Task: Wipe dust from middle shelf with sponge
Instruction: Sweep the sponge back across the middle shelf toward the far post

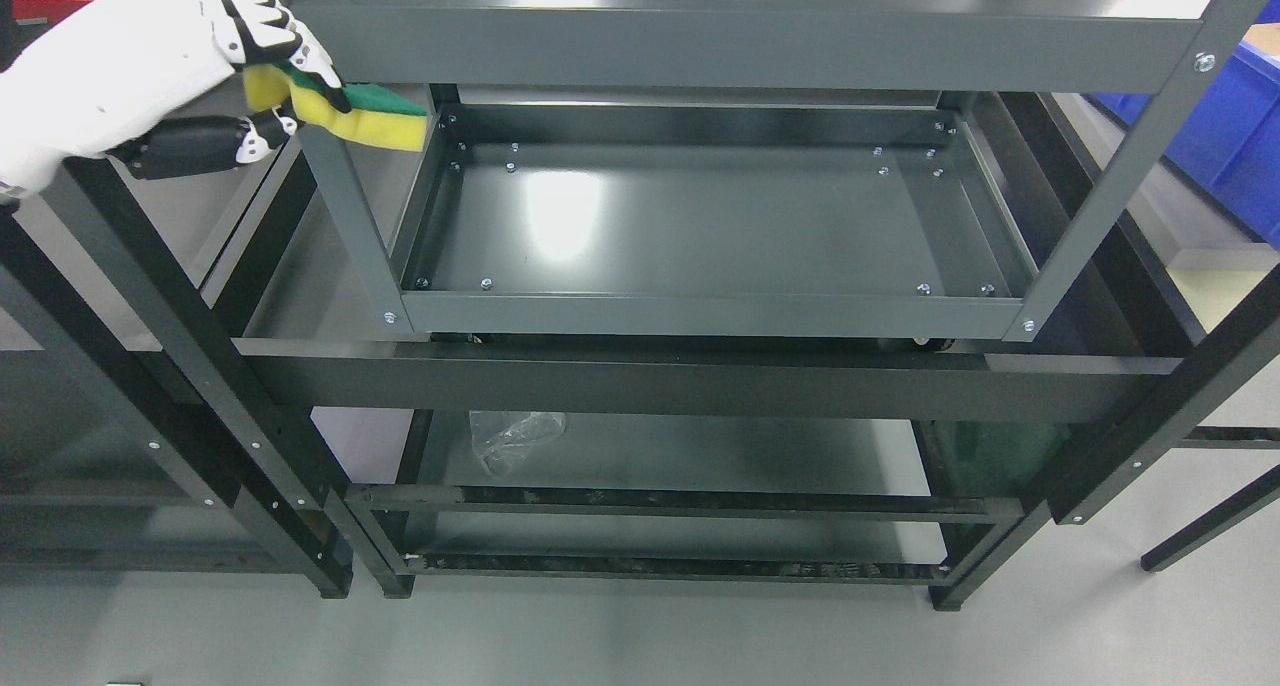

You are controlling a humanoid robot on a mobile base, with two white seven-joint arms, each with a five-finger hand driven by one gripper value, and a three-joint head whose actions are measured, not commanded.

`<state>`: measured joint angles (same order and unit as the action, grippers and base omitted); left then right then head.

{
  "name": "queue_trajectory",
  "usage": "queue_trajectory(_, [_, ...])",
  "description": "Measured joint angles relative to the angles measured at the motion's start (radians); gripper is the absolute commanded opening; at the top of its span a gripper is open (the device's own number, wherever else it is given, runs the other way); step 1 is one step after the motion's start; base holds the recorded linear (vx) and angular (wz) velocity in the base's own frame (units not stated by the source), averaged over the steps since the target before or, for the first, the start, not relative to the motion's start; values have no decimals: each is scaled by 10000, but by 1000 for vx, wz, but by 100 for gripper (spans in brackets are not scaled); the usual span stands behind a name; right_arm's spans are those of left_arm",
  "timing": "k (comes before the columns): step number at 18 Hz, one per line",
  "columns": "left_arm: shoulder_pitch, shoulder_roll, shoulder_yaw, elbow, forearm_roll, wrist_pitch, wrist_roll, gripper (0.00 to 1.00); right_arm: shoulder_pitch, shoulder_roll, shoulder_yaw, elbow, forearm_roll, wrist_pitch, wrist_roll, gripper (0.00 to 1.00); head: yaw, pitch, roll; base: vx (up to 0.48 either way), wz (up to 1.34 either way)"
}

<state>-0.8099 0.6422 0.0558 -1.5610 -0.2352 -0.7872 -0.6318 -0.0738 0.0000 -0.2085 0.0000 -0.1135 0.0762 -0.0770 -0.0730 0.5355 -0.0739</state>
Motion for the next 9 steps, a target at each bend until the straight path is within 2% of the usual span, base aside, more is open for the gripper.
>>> queue_trajectory(4, [-756, -548, -600, -57, -256, 13, -344, 1, 0, 0, 0, 0, 0, 0, 27, 100, 0, 0, 0, 6, 10])
queue_trajectory(9, [-1335, -2636, -1610, 69, -2240, 39, -755, 1, 1, 0, 0, 0, 0, 0, 38, 100, 0, 0, 0, 0, 0])
